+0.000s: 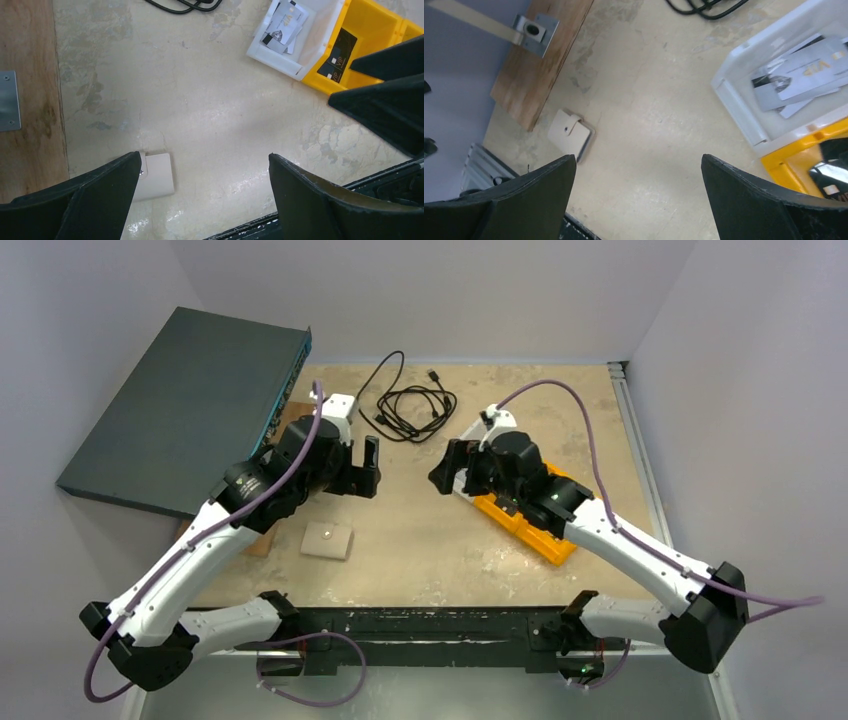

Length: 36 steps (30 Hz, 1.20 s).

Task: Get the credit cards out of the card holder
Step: Open the credit card at the corner of the board.

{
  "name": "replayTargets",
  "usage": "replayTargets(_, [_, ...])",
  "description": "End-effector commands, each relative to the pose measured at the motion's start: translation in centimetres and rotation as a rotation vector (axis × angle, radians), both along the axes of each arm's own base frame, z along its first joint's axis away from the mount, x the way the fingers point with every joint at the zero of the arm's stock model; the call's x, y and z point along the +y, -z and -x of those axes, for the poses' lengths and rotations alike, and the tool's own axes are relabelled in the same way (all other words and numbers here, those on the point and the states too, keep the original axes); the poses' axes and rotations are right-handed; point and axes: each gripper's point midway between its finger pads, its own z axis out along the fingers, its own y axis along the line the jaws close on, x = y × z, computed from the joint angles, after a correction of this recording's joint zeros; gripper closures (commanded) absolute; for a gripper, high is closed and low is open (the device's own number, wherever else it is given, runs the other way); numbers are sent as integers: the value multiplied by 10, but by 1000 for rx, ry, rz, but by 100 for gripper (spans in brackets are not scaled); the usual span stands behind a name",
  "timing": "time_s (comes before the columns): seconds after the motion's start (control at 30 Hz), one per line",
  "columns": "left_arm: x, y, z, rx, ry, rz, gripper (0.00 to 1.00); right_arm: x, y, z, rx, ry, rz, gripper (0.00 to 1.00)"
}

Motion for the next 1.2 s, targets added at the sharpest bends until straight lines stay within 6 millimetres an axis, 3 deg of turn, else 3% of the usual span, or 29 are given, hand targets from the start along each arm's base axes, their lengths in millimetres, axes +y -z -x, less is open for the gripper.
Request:
replayTargets(0.0, [9, -50, 4, -102, -17, 89, 0, 33, -11, 6, -57, -46, 21, 1])
replayTargets(0.4, [62, -114, 25, -249, -185, 154, 0, 165, 28, 41, -49, -298, 131, 14])
replayTargets(0.57, [69, -134, 33, -288, -185, 190, 0, 214, 46, 57, -70, -387, 183, 21])
replayTargets(0.77, [70, -139, 39, -296, -180, 217, 0, 272, 75, 84, -101, -517, 267, 38])
replayTargets(0.8, [71, -140, 40, -297, -179, 221, 0, 280, 87, 88, -96, -534, 291, 40])
replayTargets(0.93, [74, -140, 44, -299, -180, 225, 0, 302, 106, 93, -105, -566, 320, 45])
replayTargets(1.17, [73, -142, 47, -300, -165, 236, 0, 308, 129, 67, -157, -467, 405, 53])
